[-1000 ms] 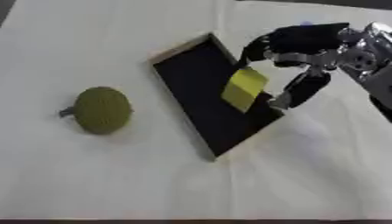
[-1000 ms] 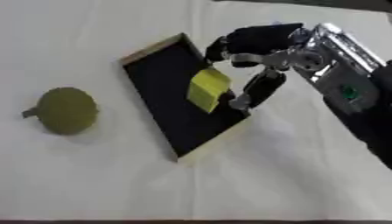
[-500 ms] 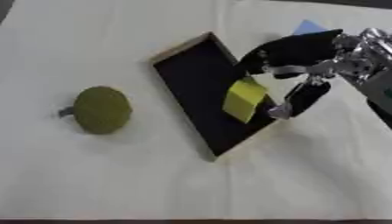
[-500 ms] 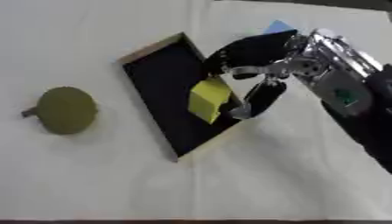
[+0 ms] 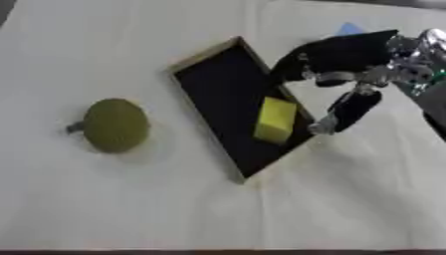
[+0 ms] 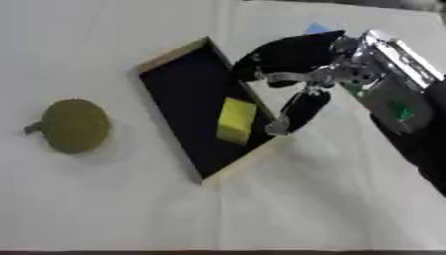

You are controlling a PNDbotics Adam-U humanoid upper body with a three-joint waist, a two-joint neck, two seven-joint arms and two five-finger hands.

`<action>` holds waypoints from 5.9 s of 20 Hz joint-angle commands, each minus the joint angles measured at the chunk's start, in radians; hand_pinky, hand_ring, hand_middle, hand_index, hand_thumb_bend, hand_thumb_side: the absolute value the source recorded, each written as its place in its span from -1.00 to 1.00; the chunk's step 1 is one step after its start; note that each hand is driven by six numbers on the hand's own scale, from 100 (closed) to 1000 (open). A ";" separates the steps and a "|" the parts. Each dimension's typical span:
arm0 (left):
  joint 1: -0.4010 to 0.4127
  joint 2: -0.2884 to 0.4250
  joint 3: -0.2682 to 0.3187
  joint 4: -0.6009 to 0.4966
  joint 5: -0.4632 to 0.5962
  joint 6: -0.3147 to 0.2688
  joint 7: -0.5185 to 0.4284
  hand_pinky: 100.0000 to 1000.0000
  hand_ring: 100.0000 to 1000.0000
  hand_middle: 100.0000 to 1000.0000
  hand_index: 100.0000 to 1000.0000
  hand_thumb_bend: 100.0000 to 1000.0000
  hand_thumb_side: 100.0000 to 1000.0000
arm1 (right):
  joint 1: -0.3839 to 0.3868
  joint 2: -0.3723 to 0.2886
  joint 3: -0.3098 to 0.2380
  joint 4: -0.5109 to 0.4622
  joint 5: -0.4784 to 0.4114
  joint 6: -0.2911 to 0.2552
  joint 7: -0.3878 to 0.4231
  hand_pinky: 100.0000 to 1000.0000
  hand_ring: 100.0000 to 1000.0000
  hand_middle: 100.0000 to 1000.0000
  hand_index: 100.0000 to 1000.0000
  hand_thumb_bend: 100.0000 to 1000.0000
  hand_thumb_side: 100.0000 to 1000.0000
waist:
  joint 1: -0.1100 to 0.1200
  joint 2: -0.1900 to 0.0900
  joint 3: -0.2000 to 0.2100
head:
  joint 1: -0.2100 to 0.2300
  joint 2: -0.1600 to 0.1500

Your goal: Pick up objects on the table and place them in the box.

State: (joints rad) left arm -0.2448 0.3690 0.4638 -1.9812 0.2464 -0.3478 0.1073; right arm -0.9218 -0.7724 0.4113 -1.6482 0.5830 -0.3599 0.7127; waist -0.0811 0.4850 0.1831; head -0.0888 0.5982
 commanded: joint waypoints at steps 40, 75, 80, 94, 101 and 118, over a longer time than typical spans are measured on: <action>0.017 0.034 0.001 -0.019 -0.006 -0.010 -0.010 0.70 0.41 0.16 0.62 -1.00 0.10 | -0.016 -0.211 -0.169 0.201 0.152 -0.044 -0.277 0.88 0.92 0.80 0.88 -0.22 -0.46 | 0.024 0.009 0.000 | 0.002 -0.030; 0.015 0.024 0.000 -0.019 0.006 0.009 -0.014 0.70 0.41 0.16 0.62 -1.00 0.10 | -0.001 -0.189 -0.161 0.207 0.023 0.232 -0.160 0.81 0.86 0.63 0.88 -1.00 0.68 | 0.026 -0.019 -0.027 | -0.002 -0.008; 0.013 0.019 0.002 -0.019 0.013 0.015 -0.016 0.70 0.40 0.15 0.62 -1.00 0.11 | -0.008 -0.166 -0.151 0.221 0.021 0.307 -0.182 0.82 0.84 0.61 0.87 -0.92 0.12 | 0.021 -0.017 -0.028 | -0.001 -0.011; 0.012 0.014 0.007 -0.019 0.020 0.019 -0.025 0.71 0.40 0.14 0.62 -1.00 0.11 | -0.004 -0.155 -0.138 0.194 0.025 0.454 -0.237 0.83 0.87 0.63 0.89 -1.00 0.36 | 0.010 -0.004 -0.023 | -0.008 -0.013; 0.010 0.010 0.009 -0.019 0.024 0.021 -0.031 0.71 0.40 0.14 0.62 -1.00 0.11 | 0.002 -0.148 -0.131 0.184 0.026 0.471 -0.216 0.84 0.89 0.64 0.90 -1.00 0.69 | 0.004 0.005 -0.021 | -0.007 -0.015; 0.009 0.001 0.013 -0.019 0.032 0.025 -0.040 0.72 0.41 0.15 0.61 -1.00 0.11 | -0.005 -0.115 -0.116 0.226 0.094 0.478 -0.215 0.83 0.89 0.65 0.91 -1.00 0.72 | -0.001 0.022 -0.013 | -0.010 -0.023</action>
State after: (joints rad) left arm -0.2302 0.3590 0.4650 -1.9812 0.2720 -0.3217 0.0702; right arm -0.9160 -0.8740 0.2937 -1.4258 0.6662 0.1184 0.5022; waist -0.0875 0.5253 0.1684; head -0.0966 0.5872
